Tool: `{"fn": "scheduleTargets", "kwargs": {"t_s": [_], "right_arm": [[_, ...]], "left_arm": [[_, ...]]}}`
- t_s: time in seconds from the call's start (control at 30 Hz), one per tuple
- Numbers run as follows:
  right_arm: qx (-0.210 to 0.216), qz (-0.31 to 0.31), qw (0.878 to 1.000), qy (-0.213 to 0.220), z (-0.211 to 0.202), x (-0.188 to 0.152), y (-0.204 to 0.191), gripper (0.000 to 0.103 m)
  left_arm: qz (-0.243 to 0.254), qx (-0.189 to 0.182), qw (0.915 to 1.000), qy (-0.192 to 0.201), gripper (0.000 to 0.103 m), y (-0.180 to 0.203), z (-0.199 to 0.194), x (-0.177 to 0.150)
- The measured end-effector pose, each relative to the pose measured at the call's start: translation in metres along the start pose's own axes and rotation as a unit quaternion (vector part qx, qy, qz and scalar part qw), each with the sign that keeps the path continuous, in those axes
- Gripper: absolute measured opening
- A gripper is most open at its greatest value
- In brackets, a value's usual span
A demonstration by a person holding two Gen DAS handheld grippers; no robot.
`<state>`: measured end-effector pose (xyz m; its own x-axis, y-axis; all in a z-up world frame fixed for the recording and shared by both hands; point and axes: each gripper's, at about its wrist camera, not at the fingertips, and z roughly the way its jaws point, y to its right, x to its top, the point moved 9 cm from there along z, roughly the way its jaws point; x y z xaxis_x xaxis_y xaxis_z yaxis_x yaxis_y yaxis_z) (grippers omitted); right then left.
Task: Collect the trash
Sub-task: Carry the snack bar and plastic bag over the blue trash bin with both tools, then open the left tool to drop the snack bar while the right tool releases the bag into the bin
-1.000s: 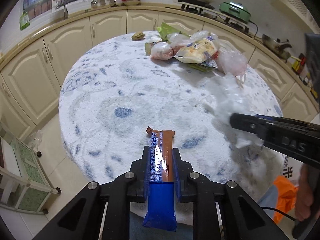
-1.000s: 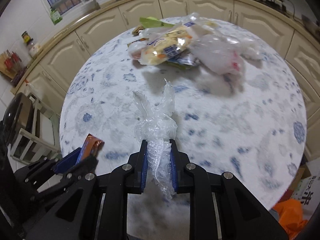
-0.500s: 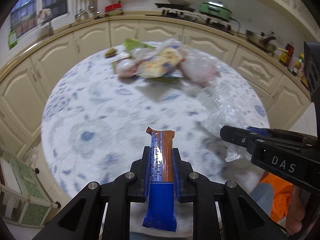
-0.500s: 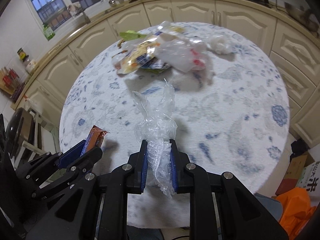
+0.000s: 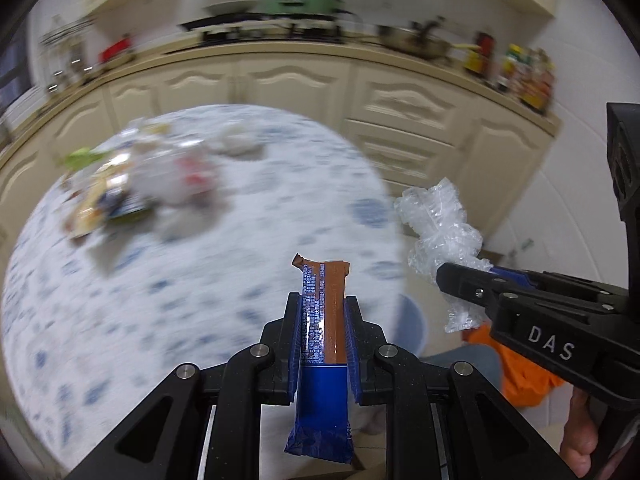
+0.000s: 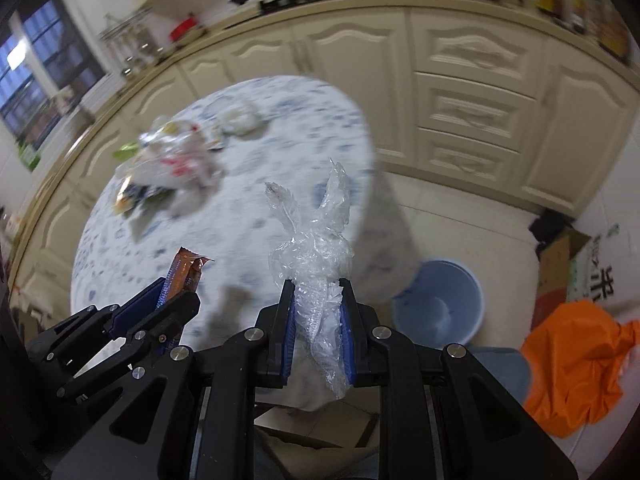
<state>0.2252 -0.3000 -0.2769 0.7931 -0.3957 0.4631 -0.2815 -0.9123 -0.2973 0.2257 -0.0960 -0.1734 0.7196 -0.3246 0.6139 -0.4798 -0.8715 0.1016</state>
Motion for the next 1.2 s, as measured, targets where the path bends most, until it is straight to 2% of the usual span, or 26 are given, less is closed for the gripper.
{"fn": "scheduleTargets", "kwargs": {"t_s": [0.23, 0.4, 0.67, 0.93, 1.2], "right_arm": [[-0.049, 0.057, 0.997, 0.008, -0.009, -0.003, 0.075, 0.019], [-0.071, 0.104, 0.992, -0.003, 0.000, -0.008, 0.125, 0.019], [-0.090, 0.153, 0.983, -0.036, 0.040, -0.017, 0.181, 0.019], [-0.099, 0.193, 0.973, -0.077, 0.082, -0.031, 0.224, 0.019], [-0.101, 0.210, 0.967, -0.102, 0.111, -0.039, 0.249, 0.019]], "left_arm": [[0.060, -0.054, 0.9963, -0.029, 0.016, 0.066, 0.054, 0.020], [0.093, -0.074, 0.9911, -0.060, 0.016, 0.098, 0.100, 0.028], [0.120, -0.083, 0.9822, -0.119, 0.016, 0.128, 0.181, 0.041], [0.110, -0.069, 0.9783, -0.161, 0.016, 0.143, 0.264, 0.062], [0.117, -0.071, 0.9768, -0.165, 0.016, 0.165, 0.321, 0.077]]}}
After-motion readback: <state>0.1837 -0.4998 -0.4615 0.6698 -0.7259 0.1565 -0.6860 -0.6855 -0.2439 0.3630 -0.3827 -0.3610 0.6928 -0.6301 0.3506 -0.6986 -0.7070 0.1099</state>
